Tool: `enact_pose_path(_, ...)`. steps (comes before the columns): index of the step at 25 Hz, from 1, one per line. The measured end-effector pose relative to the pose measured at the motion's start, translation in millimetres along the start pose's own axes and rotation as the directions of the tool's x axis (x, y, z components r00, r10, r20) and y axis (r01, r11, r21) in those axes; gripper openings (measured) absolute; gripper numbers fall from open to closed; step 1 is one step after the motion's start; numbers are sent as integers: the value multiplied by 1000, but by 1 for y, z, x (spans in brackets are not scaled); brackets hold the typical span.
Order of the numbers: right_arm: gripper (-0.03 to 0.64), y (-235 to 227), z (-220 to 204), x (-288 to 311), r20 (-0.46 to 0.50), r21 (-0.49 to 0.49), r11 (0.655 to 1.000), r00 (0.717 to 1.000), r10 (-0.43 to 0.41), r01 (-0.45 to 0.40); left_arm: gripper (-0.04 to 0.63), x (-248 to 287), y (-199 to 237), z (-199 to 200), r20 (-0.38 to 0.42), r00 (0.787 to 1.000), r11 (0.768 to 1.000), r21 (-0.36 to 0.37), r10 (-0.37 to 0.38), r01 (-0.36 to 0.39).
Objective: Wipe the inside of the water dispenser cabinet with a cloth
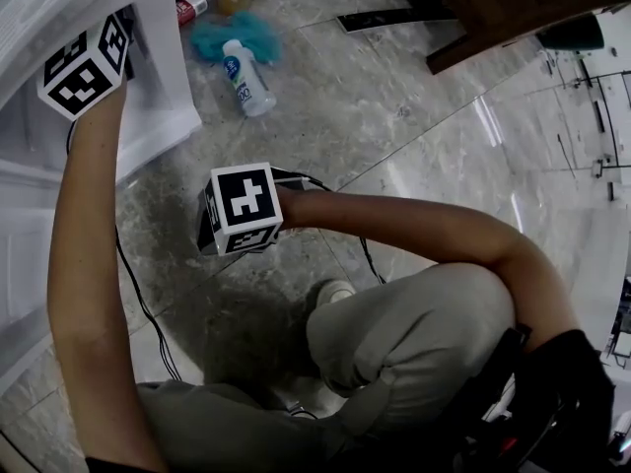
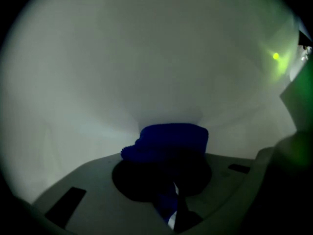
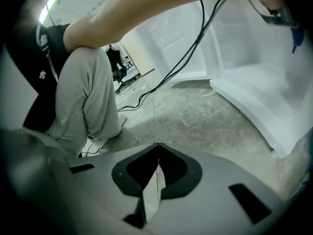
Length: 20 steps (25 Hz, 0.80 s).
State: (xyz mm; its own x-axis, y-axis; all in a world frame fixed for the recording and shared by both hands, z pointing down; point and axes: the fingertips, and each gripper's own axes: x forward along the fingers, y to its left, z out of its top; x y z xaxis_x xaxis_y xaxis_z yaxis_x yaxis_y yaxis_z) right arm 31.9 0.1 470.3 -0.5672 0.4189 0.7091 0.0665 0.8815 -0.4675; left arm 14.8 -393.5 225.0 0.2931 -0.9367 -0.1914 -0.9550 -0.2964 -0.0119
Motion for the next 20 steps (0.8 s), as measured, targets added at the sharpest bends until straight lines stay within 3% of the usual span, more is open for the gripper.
enact_pose_path(7, -2, -10, -1, -2, -3, 6, 1000, 1000, -15, 15, 71, -18, -13, -2, -7, 998, 998, 21, -60, 60)
enact_pose_path(16, -2, -8, 13, -6, 6, -22, 1000, 1000, -19, 19, 66, 3, -4, -9, -100, 995, 1000, 12, 3, -2)
enact_pose_path(20, -2, -6, 4, -10, -3, -2, 1000, 1000, -31, 31, 66, -6, -7, -8, -122, 992, 999, 4, -40, 41)
